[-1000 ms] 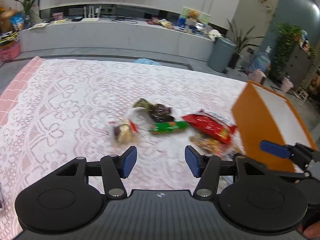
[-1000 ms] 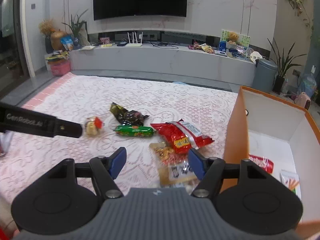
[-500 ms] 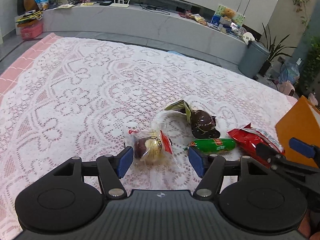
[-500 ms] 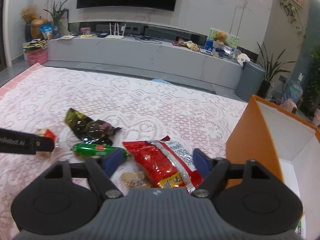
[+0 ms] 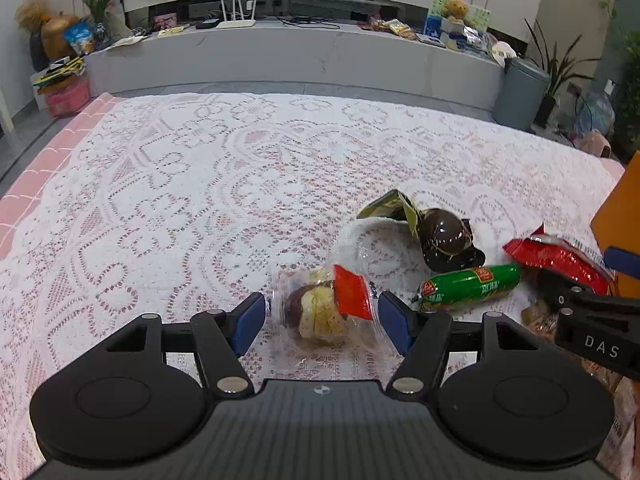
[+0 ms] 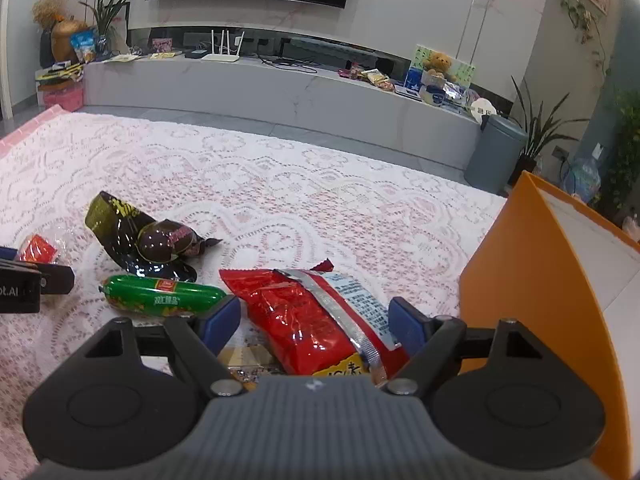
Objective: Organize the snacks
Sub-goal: 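Grasp the clear candy pack with the left tool while the right tool grasps the red chip bag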
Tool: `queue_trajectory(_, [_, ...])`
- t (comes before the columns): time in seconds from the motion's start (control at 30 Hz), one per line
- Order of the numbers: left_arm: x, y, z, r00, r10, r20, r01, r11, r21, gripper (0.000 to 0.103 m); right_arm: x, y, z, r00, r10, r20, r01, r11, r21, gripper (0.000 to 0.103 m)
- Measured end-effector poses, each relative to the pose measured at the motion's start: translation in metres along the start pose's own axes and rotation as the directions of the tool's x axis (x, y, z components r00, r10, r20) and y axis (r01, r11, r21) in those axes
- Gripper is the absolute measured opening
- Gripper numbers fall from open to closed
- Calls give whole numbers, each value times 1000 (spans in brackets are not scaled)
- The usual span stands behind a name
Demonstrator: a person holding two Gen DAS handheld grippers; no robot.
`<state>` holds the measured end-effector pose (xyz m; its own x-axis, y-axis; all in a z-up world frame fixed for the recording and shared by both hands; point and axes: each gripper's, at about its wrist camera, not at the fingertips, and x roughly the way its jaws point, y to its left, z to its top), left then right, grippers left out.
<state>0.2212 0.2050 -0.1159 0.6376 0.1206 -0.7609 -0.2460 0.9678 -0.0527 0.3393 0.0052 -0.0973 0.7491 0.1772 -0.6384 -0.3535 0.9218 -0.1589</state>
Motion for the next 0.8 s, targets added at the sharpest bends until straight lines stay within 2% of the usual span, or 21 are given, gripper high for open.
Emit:
queue_trajectory(0.1, [4,1,0,1000,4,-9,-4,1000,4,76,3,2,-2,1000,-19,-15,19,1000,-23,78])
queue_trajectory(0.23, [5,3,-2,1000,16,-9,-16,1000,7,76,9,1,-4,998,-49,-46,48,999,-24,59])
queue_trajectory(0.33, [5,3,-3,1000,17,-16,-17,1000,8,76,7,-1,-5,998,-50,-47,49,999,-20,56])
queue_trajectory(0.5, [6,3,-4,1000,20,-20,-19,1000,24,68,-2,1,-5,998,-56,-13,56,998,-37,52])
queue_trajectory(0.6, [5,4,-4,1000,16,-23,-15,1000,26,61,-12,2,-3,998,-63,26,64,996,-54,46])
queue_trajectory(0.63, [4,5,-4,1000,14,-22,-14,1000,26,60,-14,3,-3,998,-62,34,64,996,-59,40])
queue_trajectory(0.8, [-1,9,-5,1000,-3,-13,3,1000,0,53,-25,6,-3,997,-53,64,58,995,-76,33])
